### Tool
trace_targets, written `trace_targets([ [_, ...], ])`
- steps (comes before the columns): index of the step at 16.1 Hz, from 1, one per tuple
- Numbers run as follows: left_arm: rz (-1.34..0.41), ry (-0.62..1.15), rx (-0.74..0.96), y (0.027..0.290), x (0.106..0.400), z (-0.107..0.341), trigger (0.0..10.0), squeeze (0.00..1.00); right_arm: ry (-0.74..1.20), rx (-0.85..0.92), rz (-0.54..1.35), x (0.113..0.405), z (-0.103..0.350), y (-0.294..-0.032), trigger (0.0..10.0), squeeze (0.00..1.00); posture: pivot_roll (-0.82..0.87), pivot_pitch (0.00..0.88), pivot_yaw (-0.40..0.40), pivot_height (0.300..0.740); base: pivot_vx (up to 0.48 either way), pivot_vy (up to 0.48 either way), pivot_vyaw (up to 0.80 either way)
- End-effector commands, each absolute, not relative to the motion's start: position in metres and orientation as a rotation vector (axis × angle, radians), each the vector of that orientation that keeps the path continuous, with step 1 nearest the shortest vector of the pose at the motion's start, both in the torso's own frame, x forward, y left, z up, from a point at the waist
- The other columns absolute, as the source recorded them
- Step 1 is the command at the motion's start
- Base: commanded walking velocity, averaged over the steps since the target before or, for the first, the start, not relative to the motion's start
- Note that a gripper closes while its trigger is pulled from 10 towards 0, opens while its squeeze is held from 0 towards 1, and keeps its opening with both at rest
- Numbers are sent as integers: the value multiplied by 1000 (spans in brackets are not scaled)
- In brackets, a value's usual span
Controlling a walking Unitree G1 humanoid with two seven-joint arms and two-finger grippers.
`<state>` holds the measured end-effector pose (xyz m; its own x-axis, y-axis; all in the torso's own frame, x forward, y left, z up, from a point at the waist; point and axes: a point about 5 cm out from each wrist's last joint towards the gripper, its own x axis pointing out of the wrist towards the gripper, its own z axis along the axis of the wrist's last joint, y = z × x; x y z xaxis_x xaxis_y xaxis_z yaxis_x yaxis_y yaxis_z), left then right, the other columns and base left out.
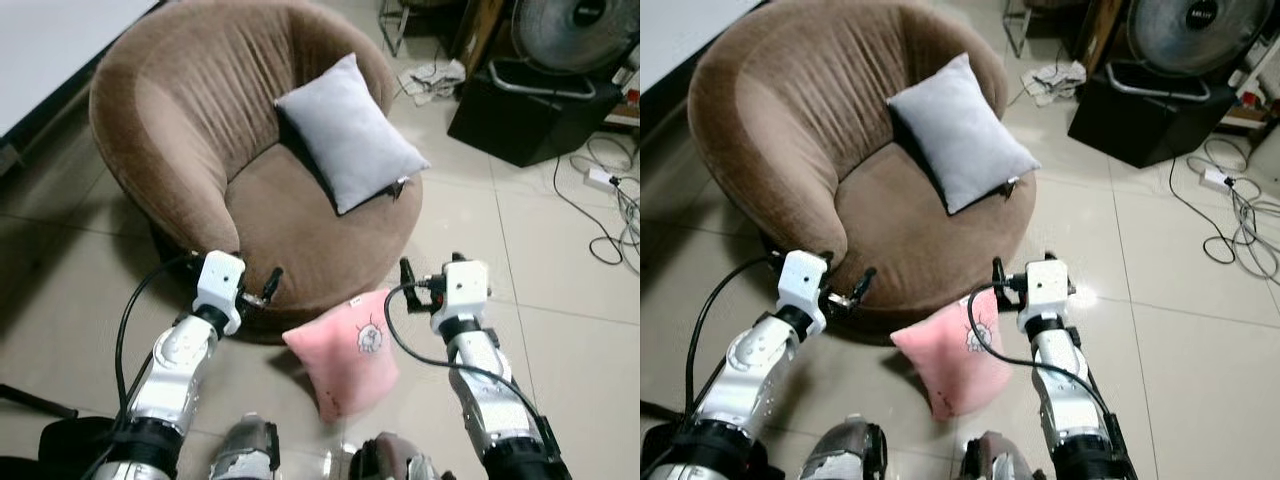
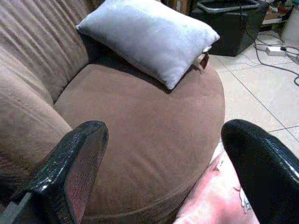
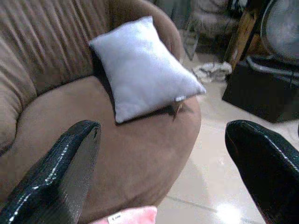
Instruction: Move the pillow to the sofa from floor
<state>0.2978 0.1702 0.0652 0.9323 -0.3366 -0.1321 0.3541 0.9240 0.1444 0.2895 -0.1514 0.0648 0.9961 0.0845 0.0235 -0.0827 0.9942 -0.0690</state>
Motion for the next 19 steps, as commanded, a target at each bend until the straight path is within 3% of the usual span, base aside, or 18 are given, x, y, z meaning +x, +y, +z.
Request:
trace_targets([
  [1,-365,125,187,171,298,63,10000,1000,-11,-78,71,286,63,-158,10000,0,91,160,-32,695,0,0,0],
  [7,-423,169,338,178,312,72,10000,1000,162,-122,9,270,24,-178,10000,0,89,161,1,695,0,0,0],
  [11,-441,179,377,174,312,70,10000,1000,118,-86,26,276,35,-167,10000,0,81,159,5,695,0,0,0],
  [19,-460,197,353,170,308,65,10000,1000,128,-67,55,278,35,-157,10000,0,82,170,5,690,271,-140,0],
])
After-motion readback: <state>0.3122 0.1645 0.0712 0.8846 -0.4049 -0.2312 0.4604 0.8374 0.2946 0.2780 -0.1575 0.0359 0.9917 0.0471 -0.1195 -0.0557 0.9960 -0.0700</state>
